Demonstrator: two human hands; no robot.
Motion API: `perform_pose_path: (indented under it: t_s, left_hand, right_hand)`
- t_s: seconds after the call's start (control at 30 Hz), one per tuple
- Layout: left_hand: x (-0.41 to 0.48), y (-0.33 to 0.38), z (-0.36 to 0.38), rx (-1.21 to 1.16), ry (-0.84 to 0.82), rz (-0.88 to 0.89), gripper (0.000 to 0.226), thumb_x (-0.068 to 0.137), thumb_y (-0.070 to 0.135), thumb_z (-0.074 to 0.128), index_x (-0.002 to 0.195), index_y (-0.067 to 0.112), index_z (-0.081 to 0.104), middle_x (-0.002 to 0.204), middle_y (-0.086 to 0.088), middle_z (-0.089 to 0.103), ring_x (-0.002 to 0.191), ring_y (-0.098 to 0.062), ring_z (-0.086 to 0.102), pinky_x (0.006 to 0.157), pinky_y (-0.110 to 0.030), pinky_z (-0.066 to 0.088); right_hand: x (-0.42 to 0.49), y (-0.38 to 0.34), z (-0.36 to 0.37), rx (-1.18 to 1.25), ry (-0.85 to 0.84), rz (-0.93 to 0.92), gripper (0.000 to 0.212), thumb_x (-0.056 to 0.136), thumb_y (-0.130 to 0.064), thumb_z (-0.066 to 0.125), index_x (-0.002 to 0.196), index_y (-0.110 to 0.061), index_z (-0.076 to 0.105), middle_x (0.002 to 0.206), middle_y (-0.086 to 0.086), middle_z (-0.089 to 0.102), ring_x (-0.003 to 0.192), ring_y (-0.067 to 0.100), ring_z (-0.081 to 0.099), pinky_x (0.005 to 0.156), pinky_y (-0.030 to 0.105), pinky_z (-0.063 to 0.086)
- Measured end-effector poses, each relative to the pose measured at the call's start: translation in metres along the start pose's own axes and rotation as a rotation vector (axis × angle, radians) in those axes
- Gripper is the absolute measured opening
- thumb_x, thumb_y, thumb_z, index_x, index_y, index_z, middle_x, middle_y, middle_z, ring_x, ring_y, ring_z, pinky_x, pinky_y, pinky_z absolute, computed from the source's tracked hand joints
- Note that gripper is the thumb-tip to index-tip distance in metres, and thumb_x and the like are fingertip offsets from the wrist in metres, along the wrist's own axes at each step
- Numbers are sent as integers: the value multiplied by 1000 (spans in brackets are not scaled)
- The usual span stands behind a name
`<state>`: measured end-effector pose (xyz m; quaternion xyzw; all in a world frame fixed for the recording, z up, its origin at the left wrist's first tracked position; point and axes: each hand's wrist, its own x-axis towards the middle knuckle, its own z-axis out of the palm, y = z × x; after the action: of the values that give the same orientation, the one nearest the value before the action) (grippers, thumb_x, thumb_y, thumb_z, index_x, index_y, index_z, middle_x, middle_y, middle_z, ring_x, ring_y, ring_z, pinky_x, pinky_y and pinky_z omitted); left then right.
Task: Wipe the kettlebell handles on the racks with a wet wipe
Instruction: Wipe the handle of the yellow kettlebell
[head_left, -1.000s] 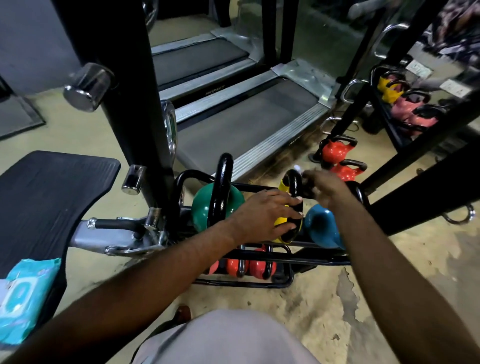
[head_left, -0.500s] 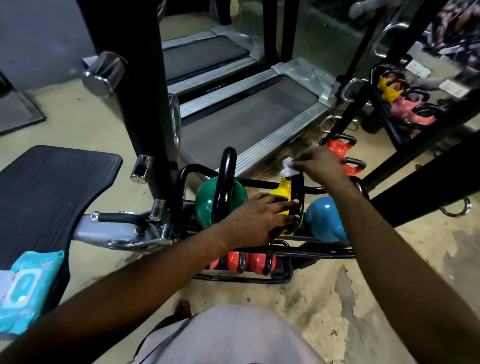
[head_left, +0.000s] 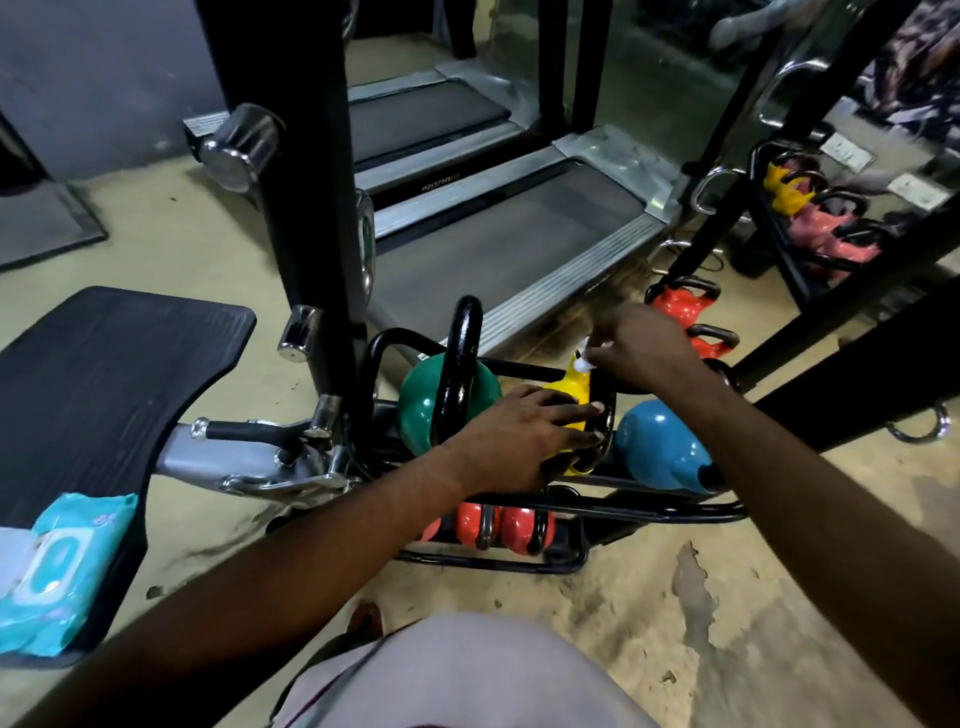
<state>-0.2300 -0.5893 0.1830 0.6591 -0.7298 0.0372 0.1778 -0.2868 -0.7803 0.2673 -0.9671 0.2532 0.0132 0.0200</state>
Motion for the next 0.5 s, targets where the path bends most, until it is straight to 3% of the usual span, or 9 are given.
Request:
perform_pose_path:
  t_s: [0.1, 0.17, 0.23, 0.3, 0.4, 0.5]
  left_hand:
    - [2, 2, -1, -63, 19, -5, 39, 96, 39, 50, 133, 31, 58, 150, 6, 46, 132, -19, 46, 104, -47, 42]
    - [6, 2, -3, -93, 40, -11, 36, 96, 38, 50, 130, 30, 61, 147, 5, 50, 129, -18, 49, 103, -46, 43]
    - [9, 0, -4, -107, 49, -22, 35, 96, 37, 51, 129, 30, 63, 146, 5, 52, 128, -17, 50, 102, -46, 44]
    - [8, 0, -2, -115, 65, -23, 35, 95, 36, 52, 127, 29, 64, 145, 4, 53, 128, -19, 51, 100, -48, 44]
    - [5, 6, 4, -98, 65, 14, 34, 96, 34, 52, 127, 28, 64, 146, 2, 52, 130, -20, 49, 102, -47, 43]
    - [9, 7, 3, -96, 61, 56, 30, 94, 31, 54, 120, 25, 68, 144, 1, 54, 127, -22, 51, 101, -48, 42]
  right_hand:
    - [-26, 23, 24, 859, 109, 326, 13, 88, -25, 69, 93, -13, 69, 89, 4, 68, 79, 18, 65, 69, 32, 56]
    - [-28, 26, 39, 1496, -24, 599, 5, 97, -17, 58, 96, -12, 61, 94, 13, 65, 78, 21, 63, 61, 27, 58]
    - [-20, 26, 48, 1808, -115, 767, 15, 102, -17, 47, 105, -12, 60, 100, 15, 64, 79, 21, 63, 60, 27, 57]
    - [-24, 23, 53, 1863, -175, 794, 24, 102, -18, 43, 111, -6, 62, 95, 11, 68, 74, 19, 65, 63, 28, 56]
    - [-61, 21, 50, 1828, -127, 756, 18, 99, -17, 52, 83, -14, 58, 73, 4, 61, 62, 15, 61, 61, 26, 53]
    - [-73, 23, 34, 1500, 92, 553, 17, 87, -18, 72, 75, -15, 61, 67, -1, 63, 60, 11, 59, 62, 26, 49]
